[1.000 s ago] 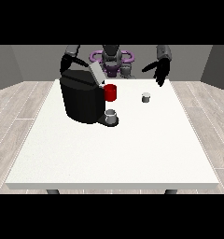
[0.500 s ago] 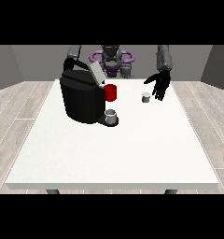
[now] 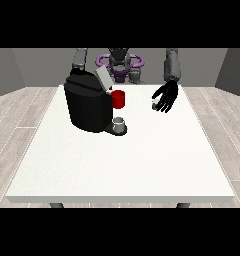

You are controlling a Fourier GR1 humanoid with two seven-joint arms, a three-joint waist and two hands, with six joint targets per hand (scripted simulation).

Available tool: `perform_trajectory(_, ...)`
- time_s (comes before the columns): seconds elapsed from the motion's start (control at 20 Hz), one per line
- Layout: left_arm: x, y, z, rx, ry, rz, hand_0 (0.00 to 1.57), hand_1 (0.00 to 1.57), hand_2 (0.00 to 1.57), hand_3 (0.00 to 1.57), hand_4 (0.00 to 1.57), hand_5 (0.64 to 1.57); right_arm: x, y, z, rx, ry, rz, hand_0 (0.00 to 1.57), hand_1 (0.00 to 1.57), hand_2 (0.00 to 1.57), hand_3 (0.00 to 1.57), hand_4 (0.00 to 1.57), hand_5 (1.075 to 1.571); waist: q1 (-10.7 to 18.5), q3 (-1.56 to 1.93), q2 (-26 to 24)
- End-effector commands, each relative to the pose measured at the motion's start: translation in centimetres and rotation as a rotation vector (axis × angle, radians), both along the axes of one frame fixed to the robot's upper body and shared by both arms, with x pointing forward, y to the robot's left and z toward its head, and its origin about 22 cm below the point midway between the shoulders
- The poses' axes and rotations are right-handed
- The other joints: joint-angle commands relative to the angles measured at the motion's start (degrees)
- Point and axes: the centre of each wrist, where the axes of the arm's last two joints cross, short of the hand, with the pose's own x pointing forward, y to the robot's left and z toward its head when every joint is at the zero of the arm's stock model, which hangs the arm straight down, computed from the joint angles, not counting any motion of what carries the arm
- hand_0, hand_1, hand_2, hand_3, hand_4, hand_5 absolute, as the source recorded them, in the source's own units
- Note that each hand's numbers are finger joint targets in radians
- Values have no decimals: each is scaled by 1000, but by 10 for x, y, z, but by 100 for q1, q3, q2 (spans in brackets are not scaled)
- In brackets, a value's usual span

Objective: Insert the coffee pod into the coffee machine and close the lid

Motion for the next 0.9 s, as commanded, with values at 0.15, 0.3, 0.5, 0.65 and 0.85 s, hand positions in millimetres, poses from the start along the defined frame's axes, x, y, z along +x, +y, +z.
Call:
perform_trajectory(0.15, 8, -41, -11, 183, -52, -81, 941, 941, 1039, 871, 429, 1571, 4, 12, -24, -15, 25, -2, 0, 0, 0, 0, 0, 1571, 106, 4, 60)
perform_trajectory(0.3, 13, -20, -12, 259, 18, -89, 757, 757, 950, 811, 339, 1571, 13, 15, -4, -4, 33, 42, 0, 0, 0, 0, 0, 1571, -36, 1, -26)
perform_trajectory(0.5, 4, -10, -29, 335, 115, -100, 877, 877, 1003, 820, 284, 1571, 3, 14, -23, -14, 68, 17, 0, 0, 0, 0, 0, 1571, -41, 1, -133)
perform_trajectory(0.65, 17, -18, -16, 356, 147, -111, 789, 789, 960, 845, 392, 1571, 6, 11, -34, 29, 80, 23, 0, 0, 0, 0, 0, 1571, 42, 3, -161)
perform_trajectory(0.85, 14, -1, -23, 333, 156, -157, 870, 870, 1021, 921, 413, 1571, 15, 2, -27, 28, 96, -5, 0, 0, 0, 0, 0, 1571, 158, 1, -262)
